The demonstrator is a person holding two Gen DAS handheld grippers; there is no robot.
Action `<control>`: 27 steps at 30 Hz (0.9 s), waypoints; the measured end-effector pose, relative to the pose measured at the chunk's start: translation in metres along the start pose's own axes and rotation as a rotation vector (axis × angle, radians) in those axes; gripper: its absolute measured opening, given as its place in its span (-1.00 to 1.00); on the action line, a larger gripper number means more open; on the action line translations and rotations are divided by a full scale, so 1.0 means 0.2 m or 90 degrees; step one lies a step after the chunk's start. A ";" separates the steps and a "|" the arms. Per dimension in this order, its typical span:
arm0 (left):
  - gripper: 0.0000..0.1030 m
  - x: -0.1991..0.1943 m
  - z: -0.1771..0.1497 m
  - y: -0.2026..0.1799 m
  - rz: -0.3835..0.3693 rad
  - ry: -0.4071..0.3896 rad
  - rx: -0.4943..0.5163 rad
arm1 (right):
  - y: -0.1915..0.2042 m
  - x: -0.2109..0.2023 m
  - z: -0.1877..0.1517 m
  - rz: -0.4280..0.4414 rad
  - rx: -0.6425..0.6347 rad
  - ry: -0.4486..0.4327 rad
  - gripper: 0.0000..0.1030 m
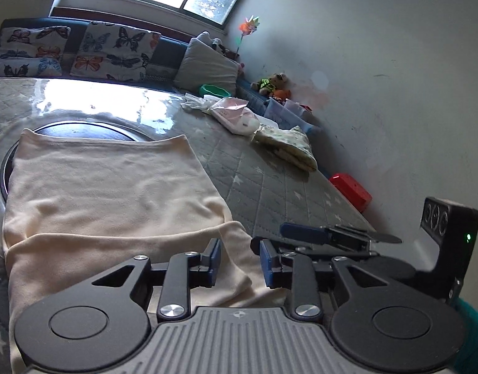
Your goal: Fold clothes
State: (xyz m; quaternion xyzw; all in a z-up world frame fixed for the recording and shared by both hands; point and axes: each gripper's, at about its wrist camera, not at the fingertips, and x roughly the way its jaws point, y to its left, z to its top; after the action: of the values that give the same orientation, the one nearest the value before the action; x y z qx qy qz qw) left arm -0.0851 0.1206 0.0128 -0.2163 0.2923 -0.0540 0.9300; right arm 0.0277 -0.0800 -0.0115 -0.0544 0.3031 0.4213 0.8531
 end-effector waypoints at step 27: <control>-0.41 -0.25 0.04 0.45 0.191 -0.046 -0.013 | 0.22 0.17 0.03 0.077 -0.092 0.030 0.18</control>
State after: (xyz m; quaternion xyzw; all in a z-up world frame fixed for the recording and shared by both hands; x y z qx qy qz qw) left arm -0.1243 0.2152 0.0055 -0.1817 0.2880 0.0964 0.9353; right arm 0.0134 -0.0270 -0.0186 -0.1076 0.2944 0.4915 0.8125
